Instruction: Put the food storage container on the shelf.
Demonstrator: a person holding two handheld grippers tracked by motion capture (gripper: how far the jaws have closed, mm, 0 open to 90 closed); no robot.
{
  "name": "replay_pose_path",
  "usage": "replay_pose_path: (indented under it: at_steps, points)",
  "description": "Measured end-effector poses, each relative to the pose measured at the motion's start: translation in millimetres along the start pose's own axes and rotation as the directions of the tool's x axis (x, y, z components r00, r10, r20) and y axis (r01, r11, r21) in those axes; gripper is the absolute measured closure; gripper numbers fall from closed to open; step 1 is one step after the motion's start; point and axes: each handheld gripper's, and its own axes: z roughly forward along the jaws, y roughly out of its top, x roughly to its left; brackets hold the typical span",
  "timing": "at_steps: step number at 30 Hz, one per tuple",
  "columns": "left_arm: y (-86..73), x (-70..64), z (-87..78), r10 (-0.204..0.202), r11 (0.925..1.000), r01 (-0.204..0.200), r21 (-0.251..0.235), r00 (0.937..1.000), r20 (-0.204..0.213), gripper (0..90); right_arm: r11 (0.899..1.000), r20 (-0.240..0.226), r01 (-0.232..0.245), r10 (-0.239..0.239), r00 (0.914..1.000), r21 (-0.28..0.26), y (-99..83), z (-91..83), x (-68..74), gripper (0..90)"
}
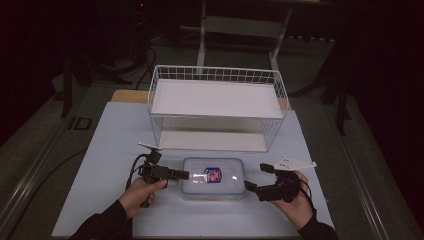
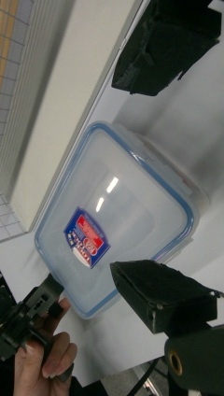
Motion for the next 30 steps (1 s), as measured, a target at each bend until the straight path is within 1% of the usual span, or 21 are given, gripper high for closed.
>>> replay_pose_path:
  at_steps: [2, 3, 4, 5, 6, 7, 9, 10, 11, 12, 15, 16, 17, 20, 22, 24, 25, 27, 28, 29, 30]
  points:
    - [-0.1, 2.2, 0.7, -0.01, 0.9999, 0.01, 0.01, 0.9999, 0.011, 37.3, 1.0, 0.0, -0.011, 0.011, 0.9999, 0.009, -1.3, 0.0, -1.1, 12.2]
    - [-0.9, 3.3, 1.5, -0.005, 0.9996, 0.004, 0.027, 0.9988, 0.048, 41.1, 1.0, 0.001, -0.017, 0.017, 0.9999, 0.01, -1.8, 0.0, -1.9, 12.3]
    - [-0.9, 3.3, 1.5, -0.005, 0.9996, 0.004, 0.027, 0.9988, 0.048, 40.9, 1.0, -0.001, -0.021, 0.021, 0.9998, 0.011, -2.1, -0.1, -2.7, 12.8]
    - [-1.2, 1.8, -0.6, 0.015, 0.9994, -0.016, 0.03, 0.9988, 0.046, 43.1, 0.999, 0.0, -0.031, 0.031, 0.9995, 0.013, -2.9, -0.5, -4.1, 13.2]
    - [-1.2, 1.8, -0.6, 0.015, 0.9994, -0.016, 0.03, 0.9988, 0.046, 45.9, 0.999, 0.0, -0.031, 0.031, 0.9995, 0.013, -2.9, -0.5, -4.1, 13.2]
    - [-0.6, 0.9, -3.0, 0.024, 0.9991, -0.025, 0.033, 0.9989, 0.039, 46.4, 0.998, -0.003, -0.053, 0.053, 0.9986, 0.02, -4.4, -0.2, -6.8, 13.6]
    - [-1.2, 1.7, -3.5, 0.019, 0.9994, -0.02, 0.028, 0.9989, 0.043, 47.1, 0.996, -0.012, -0.083, 0.083, 0.9965, 0.029, -6.2, 0.8, -9.8, 14.0]
    - [-1.2, 1.7, -3.5, 0.019, 0.9994, -0.02, 0.028, 0.9989, 0.043, 48.0, 0.996, -0.012, -0.083, 0.083, 0.9965, 0.029, -6.2, 0.8, -9.8, 14.0]
    - [-2.0, 2.6, -5.3, 0.021, 0.9995, -0.022, 0.024, 0.9982, 0.056, 49.1, 0.991, -0.028, -0.125, 0.126, 0.9917, 0.039, -8.2, 2.7, -13.8, 14.4]
    - [-2.0, 2.6, -5.3, 0.021, 0.9995, -0.022, 0.024, 0.9982, 0.056, 49.8, 0.988, -0.037, -0.146, 0.147, 0.9884, 0.047, -9.1, 3.6, -15.5, 15.0]
    - [-6.3, -1.9, -8.7, 0.05, 0.9987, -0.051, 0.007, 0.9972, 0.055, 52.0, 0.977, -0.07, -0.201, 0.206, 0.9761, 0.067, -12.5, 8.2, -20.4, 16.4]
    - [-6.3, -1.9, -8.7, 0.05, 0.9987, -0.051, 0.007, 0.9972, 0.055, 52.6, 0.977, -0.07, -0.201, 0.206, 0.9761, 0.067, -12.5, 8.2, -20.4, 16.4]
    - [-9.7, -4.9, -10.5, 0.072, 0.9974, -0.072, -0.005, 0.996, 0.053, 53.3, 0.97, -0.082, -0.226, 0.233, 0.969, 0.084, -14.5, 11.8, -21.6, 18.5]
    - [-14.0, -8.2, -12.0, 0.097, 0.9952, -0.096, -0.02, 0.9943, 0.045, 54.0, 0.96, -0.103, -0.259, 0.269, 0.9576, 0.104, -17.8, 17.3, -23.6, 21.5]
    - [-14.8, -8.6, -12.1, 0.096, 0.9951, -0.095, -0.027, 0.9942, 0.048, 54.7, 0.951, -0.12, -0.287, 0.301, 0.9461, 0.118, -20.7, 21.8, -26.1, 22.6]
    - [-17.0, -9.0, -13.0, 0.107, 0.994, -0.105, -0.031, 0.993, 0.05, 55.3, 0.938, -0.146, -0.32, 0.338, 0.9297, 0.137, -23.6, 26.1, -28.9, 23.7]
    - [-18.1, -10.9, -13.7, 0.117, 0.9928, -0.116, -0.029, 0.9921, 0.046, 55.5, 0.929, -0.16, -0.342, 0.363, 0.9179, 0.145, -25.4, 28.6, -30.6, 25.3]
    - [-18.4, -12.4, -14.3, 0.124, 0.992, -0.123, -0.025, 0.9914, 0.041, 55.9, 0.916, -0.19, -0.365, 0.393, 0.8998, 0.164, -27.3, 31.8, -32.1, 28.2]
    - [-18.4, -12.4, -14.3, 0.124, 0.992, -0.123, -0.025, 0.9914, 0.041, 56.0, 0.913, -0.195, -0.371, 0.4, 0.8954, 0.168, -27.8, 32.7, -32.4, 31.2]
    - [-19.4, -13.7, -14.4, 0.132, 0.9911, -0.131, -0.021, 0.9904, 0.041, 56.3, 0.904, -0.215, -0.388, 0.421, 0.8814, 0.179, -28.5, 33.5, -32.9, 34.3]
    - [-20.0, -14.6, -14.4, 0.136, 0.9906, -0.135, -0.023, 0.99, 0.038, 56.3, 0.902, -0.226, -0.394, 0.427, 0.8756, 0.177, -29.0, 34.5, -33.3, 36.7]
